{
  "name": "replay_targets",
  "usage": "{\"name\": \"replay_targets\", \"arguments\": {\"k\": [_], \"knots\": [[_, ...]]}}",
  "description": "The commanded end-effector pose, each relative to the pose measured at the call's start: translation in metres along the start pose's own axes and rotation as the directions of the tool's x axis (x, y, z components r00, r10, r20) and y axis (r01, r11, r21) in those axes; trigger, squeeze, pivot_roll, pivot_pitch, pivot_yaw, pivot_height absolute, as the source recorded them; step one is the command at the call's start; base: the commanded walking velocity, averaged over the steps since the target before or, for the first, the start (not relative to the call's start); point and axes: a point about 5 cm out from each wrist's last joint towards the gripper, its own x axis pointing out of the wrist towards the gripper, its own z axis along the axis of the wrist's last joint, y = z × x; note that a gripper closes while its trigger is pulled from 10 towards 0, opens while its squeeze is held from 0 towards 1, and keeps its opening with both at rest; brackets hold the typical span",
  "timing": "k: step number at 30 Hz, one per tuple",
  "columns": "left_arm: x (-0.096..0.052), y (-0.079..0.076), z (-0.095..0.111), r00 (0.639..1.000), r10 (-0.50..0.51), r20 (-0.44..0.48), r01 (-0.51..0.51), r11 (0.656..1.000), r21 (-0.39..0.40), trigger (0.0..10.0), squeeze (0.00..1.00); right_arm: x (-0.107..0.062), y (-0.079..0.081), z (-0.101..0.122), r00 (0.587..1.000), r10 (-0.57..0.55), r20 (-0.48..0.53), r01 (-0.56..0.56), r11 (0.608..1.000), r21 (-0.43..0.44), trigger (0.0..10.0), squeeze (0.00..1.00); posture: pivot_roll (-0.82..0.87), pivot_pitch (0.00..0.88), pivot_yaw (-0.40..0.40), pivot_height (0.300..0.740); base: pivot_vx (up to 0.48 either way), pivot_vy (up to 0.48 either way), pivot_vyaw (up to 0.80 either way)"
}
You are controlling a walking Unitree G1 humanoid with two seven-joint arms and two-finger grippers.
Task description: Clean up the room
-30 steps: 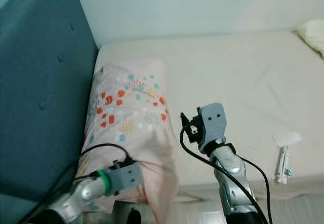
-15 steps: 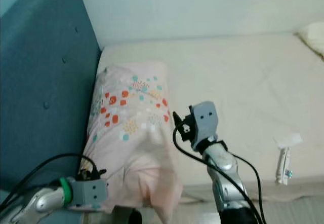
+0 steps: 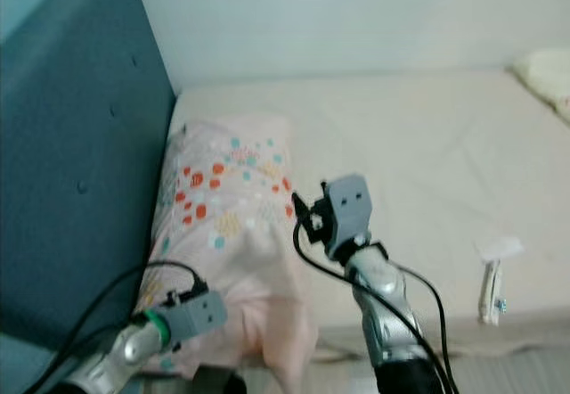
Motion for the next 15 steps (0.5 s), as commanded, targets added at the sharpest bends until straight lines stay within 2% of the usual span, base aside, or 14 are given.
{"name": "replay_targets", "arguments": {"k": [1,3,4,5,7,8,11,12,15], "knots": [[-0.002,-0.010,-0.016,0.996,0.003,-0.091,-0.001,1.000,0.021,10.0,0.00,-0.004,0.002,-0.005,1.000,0.005,-0.016,-0.005,1.000,0.002,10.0,0.00,-0.16,0.200,0.128,0.740,0.000,0.000,0.00],[-0.004,-0.011,-0.029,0.984,0.040,-0.175,-0.033,0.998,0.046,10.0,0.00,-0.003,0.001,-0.004,1.000,0.000,-0.013,0.000,1.000,0.001,10.0,0.00,-0.17,0.205,0.131,0.740,0.000,0.000,0.00],[-0.004,-0.011,-0.029,0.984,0.040,-0.175,-0.033,0.998,0.046,10.0,0.00,-0.003,0.001,-0.004,1.000,0.000,-0.013,0.000,1.000,0.001,10.0,0.00,-0.17,0.205,0.131,0.740,0.000,0.000,0.00],[-0.006,-0.011,-0.037,0.976,0.037,-0.216,-0.025,0.998,0.056,10.0,0.00,-0.003,0.001,-0.004,1.000,-0.002,-0.011,0.002,1.000,0.002,10.0,0.00,-0.16,0.207,0.133,0.740,0.000,0.000,0.00],[-0.014,-0.008,-0.058,0.957,0.059,-0.283,-0.023,0.991,0.129,10.0,0.00,-0.003,0.002,-0.004,1.000,-0.004,-0.009,0.004,1.000,0.004,10.0,0.00,-0.16,0.210,0.135,0.740,0.000,0.000,0.00],[-0.014,-0.008,-0.058,0.957,0.059,-0.283,-0.023,0.991,0.129,10.0,0.00,-0.003,0.002,-0.004,1.000,-0.004,-0.009,0.004,1.000,0.004,10.0,0.00,-0.16,0.210,0.135,0.740,0.000,0.000,0.00],[-0.034,0.012,-0.097,0.911,0.165,-0.378,-0.068,0.964,0.258,10.0,0.00,-0.004,0.004,-0.005,1.000,-0.008,-0.008,0.008,1.000,0.011,10.0,0.00,-0.14,0.215,0.142,0.740,0.000,0.000,0.00],[-0.034,0.012,-0.097,0.911,0.165,-0.378,-0.068,0.964,0.258,10.0,0.00,-0.004,0.004,-0.005,1.000,-0.008,-0.008,0.008,1.000,0.011,10.0,0.00,-0.14,0.215,0.142,0.740,0.000,0.000,0.00],[-0.052,0.040,-0.123,0.868,0.273,-0.415,-0.118,0.925,0.362,10.0,0.00,-0.003,0.005,-0.005,1.000,-0.012,-0.004,0.013,1.000,0.014,10.0,0.00,-0.14,0.215,0.145,0.740,0.000,0.000,0.00]]}}
